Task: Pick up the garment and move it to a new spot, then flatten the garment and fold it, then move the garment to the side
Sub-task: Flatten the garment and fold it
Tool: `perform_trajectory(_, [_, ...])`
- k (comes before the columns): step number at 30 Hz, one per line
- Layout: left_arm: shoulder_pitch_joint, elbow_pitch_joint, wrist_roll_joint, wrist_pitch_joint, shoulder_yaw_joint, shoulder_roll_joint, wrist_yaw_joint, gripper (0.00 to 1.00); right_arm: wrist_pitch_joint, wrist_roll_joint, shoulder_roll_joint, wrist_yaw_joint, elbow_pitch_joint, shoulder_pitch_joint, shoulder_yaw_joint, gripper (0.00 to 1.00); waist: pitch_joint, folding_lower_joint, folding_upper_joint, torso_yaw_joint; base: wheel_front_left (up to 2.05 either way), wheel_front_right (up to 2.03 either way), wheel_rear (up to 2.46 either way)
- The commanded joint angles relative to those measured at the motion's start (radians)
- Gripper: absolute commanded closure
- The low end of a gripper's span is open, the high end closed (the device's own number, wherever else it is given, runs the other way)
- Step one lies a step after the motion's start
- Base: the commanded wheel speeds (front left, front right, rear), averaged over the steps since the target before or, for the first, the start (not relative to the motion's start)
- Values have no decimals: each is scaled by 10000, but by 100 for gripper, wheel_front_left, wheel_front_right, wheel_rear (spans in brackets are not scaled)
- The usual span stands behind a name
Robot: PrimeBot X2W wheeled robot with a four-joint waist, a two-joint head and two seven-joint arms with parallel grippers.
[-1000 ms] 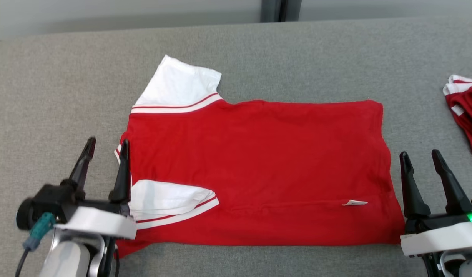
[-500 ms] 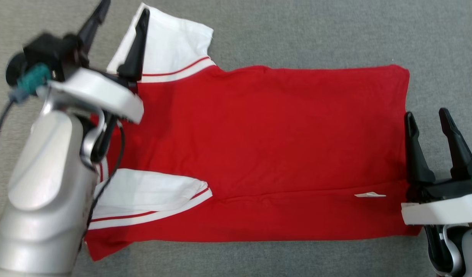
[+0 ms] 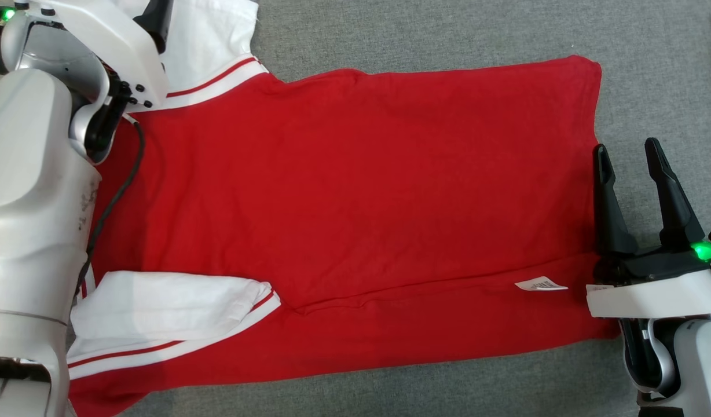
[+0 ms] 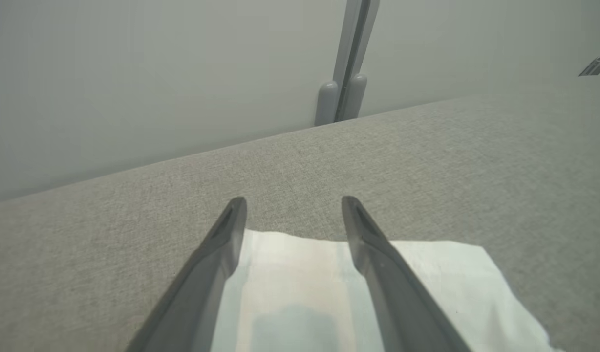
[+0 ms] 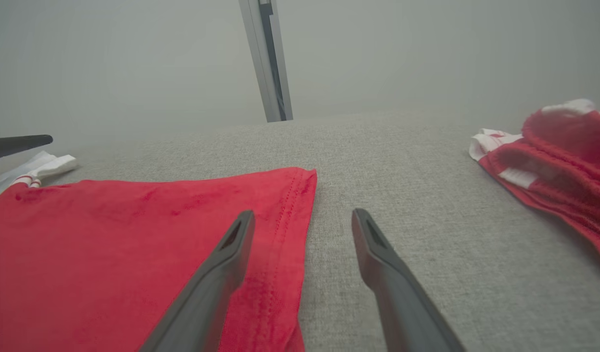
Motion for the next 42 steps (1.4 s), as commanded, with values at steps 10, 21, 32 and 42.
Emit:
perform_trajectory(10, [-448, 2051, -528, 257, -290, -116, -4, 7, -159, 170, -70, 3, 186, -308, -92, 0, 19, 0, 0, -54, 0, 0, 0])
perform_trajectory(21, [-948, 2421, -956, -599, -906, -97, -8, 100, -61, 537, -641, 3, 622, -1448, -279, 0, -49, 0, 0, 167, 0, 0, 0])
perform_trajectory(32, [-1311, 2519, -1407, -982, -1523, -322, -9, 100, 726, 1053, -1379, 3, 2215, -2878, 348, 0, 108, 0, 0, 633, 0, 0, 0])
perform_trajectory(42, [-1481, 2697, -1918, -1216, -1987, -223, -8, 100, 2063, 1755, -1862, 3, 2859, -3031, 1008, 9, 64, 0, 0, 646, 0, 0, 0])
